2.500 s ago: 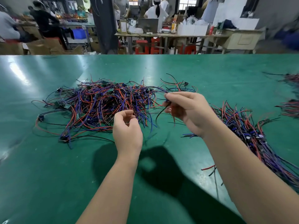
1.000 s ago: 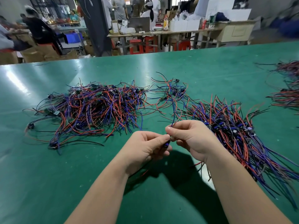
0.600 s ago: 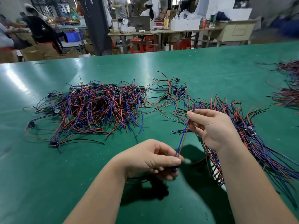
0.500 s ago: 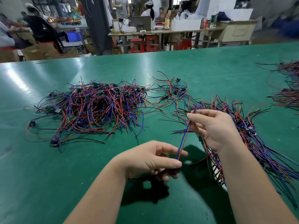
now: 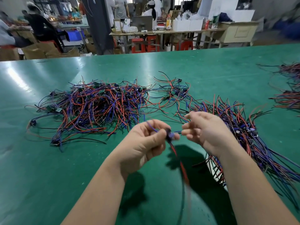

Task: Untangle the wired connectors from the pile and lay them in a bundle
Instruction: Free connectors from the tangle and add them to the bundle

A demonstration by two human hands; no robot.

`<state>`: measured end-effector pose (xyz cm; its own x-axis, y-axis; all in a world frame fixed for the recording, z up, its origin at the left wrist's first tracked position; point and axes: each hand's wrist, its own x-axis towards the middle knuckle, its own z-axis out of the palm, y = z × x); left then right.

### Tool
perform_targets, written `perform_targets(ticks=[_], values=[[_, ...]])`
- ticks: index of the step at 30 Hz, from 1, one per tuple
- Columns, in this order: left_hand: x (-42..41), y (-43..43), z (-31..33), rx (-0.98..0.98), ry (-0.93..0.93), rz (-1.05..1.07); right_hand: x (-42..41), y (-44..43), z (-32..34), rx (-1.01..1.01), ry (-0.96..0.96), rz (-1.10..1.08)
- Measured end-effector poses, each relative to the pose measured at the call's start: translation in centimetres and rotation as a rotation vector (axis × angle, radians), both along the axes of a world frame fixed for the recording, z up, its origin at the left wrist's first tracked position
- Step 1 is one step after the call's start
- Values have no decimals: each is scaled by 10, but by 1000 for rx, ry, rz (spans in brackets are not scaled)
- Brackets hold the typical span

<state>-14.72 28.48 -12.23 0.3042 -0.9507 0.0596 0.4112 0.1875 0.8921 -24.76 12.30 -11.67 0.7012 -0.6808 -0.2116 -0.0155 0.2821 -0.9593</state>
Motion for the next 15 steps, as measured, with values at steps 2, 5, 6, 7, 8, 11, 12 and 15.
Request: perform_targets(ticks=[2,5,6,7,8,11,12,15], values=[[0,-2,2,-80,168,131,1,7,-5,-138,88,217],[-2,-9,2,-99,257,312,7,20,-9,-276,22,363],[-4,-12,1,-84,235,371,9,24,-9,-254,-59,351],[-8,-16,0,-62,188,426,12,28,-9,-189,-143,319],[-11,-19,-3,-46,125,478,14,31,-8,-107,-215,285],[-18,-25,-10,-69,-27,627,15,35,-7,97,-299,229],[-19,-26,-12,-87,-82,669,15,36,-6,146,-309,223],[-21,-26,-15,-86,-248,787,16,39,-5,230,-342,213]])
